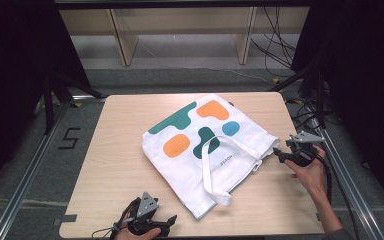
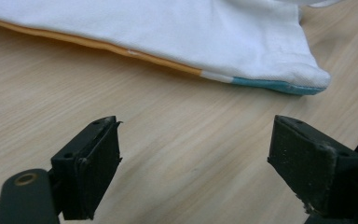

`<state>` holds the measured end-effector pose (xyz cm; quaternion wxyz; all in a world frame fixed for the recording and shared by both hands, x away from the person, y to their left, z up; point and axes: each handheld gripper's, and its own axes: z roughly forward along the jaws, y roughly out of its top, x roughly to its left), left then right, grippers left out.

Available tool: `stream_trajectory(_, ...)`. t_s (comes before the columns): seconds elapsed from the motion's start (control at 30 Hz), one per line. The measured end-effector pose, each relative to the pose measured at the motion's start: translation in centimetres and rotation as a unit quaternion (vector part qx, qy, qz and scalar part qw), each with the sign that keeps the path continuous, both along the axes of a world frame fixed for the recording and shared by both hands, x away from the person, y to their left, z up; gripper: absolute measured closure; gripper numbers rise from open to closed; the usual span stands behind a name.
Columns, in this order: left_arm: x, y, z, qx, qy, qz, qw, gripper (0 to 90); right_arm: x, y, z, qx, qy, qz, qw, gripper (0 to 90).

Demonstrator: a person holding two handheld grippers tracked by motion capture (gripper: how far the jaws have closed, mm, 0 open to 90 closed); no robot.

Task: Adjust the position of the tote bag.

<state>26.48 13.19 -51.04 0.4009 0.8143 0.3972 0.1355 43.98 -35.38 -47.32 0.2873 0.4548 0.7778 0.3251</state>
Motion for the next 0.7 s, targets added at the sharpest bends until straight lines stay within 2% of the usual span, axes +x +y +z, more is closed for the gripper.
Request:
stream_trajectory(0.03,0.0,0.0,0.0,0.001,0.001,0.000,1.0000,15.5,0.4,-0.1,-0.1,-0.017,0.002,0.009,0.9998,43.8)
stream_trajectory(0.07,-0.1,0.0,0.0,-0.005,0.001,-0.001,1.0000,15.4,0.9,0.1,-0.2,-0.008,0.007,-0.001,0.9999,44.5)
stream_trajectory(0.1,0.0,0.1,0.0,0.000,0.001,0.000,1.0000,15.4,1.2,-0.1,-0.2,-0.007,0.012,-0.003,0.9999,44.8)
stream_trajectory(0.17,0.0,0.2,0.2,0.002,0.009,-0.002,1.0000,15.4,2.0,-0.1,-0.5,0.010,0.013,-0.002,0.9999,45.1)
stream_trajectory(0.2,0.0,0.1,0.2,-0.002,0.009,-0.002,1.0000,15.4,2.2,-0.2,-0.4,0.003,0.028,-0.009,0.9996,46.1)
stream_trajectory(0.23,0.0,0.1,0.1,-0.003,0.009,-0.002,1.0000,15.4,2.8,-0.4,-0.5,-0.016,0.020,0.001,0.9997,48.2)
stream_trajectory(0.3,0.0,0.1,0.1,-0.001,0.010,-0.004,0.9999,15.3,3.3,0.1,-0.8,-0.001,0.029,0.009,0.9995,53.5)
stream_trajectory(0.33,0.0,0.0,0.1,-0.004,0.009,-0.001,0.9999,15.3,3.6,0.1,-0.9,-0.004,0.019,0.018,0.9996,58.6)
stream_trajectory(0.37,0.0,0.1,0.1,0.000,0.009,-0.002,1.0000,15.3,3.7,0.3,-1.0,0.009,0.022,0.021,0.9995,64.9)
stream_trajectory(0.4,0.0,0.1,0.1,0.002,0.009,-0.005,0.9999,15.3,3.7,0.3,-1.0,0.008,0.034,0.022,0.9992,68.3)
stream_trajectory(0.43,0.0,0.2,0.1,0.004,0.009,-0.007,0.9999,15.3,3.9,0.4,-1.2,-0.006,0.020,0.029,0.9993,74.3)
stream_trajectory(0.47,0.0,0.2,0.1,0.005,0.009,-0.006,0.9999,15.3,3.7,0.3,-1.1,-0.008,0.027,0.029,0.9992,78.5)
stream_trajectory(0.5,0.0,0.1,0.1,-0.002,0.010,-0.006,0.9999,15.3,3.6,0.1,-1.2,-0.010,0.022,0.032,0.9992,82.4)
stream_trajectory(0.57,-0.1,0.0,0.1,-0.005,0.012,-0.007,0.9999,15.3,3.6,-0.2,-1.2,-0.004,0.019,0.040,0.9990,82.5)
stream_trajectory(0.6,-0.1,0.0,0.1,-0.001,0.010,-0.007,0.9999,15.3,3.2,-0.3,-1.0,0.022,0.020,0.040,0.9988,82.8)
stream_trajectory(0.63,-0.1,0.0,0.2,-0.004,0.009,-0.008,0.9999,15.3,3.0,-0.3,-1.0,0.032,0.026,0.045,0.9981,82.9)
stream_trajectory(0.67,-0.2,0.0,0.2,-0.005,0.007,-0.005,0.9999,15.3,2.5,-0.3,-0.8,0.029,0.033,0.041,0.9982,82.9)
stream_trajectory(0.7,-0.2,0.0,0.2,-0.009,0.001,-0.005,0.9999,15.3,2.1,-0.2,-0.9,0.031,0.030,0.046,0.9980,82.9)
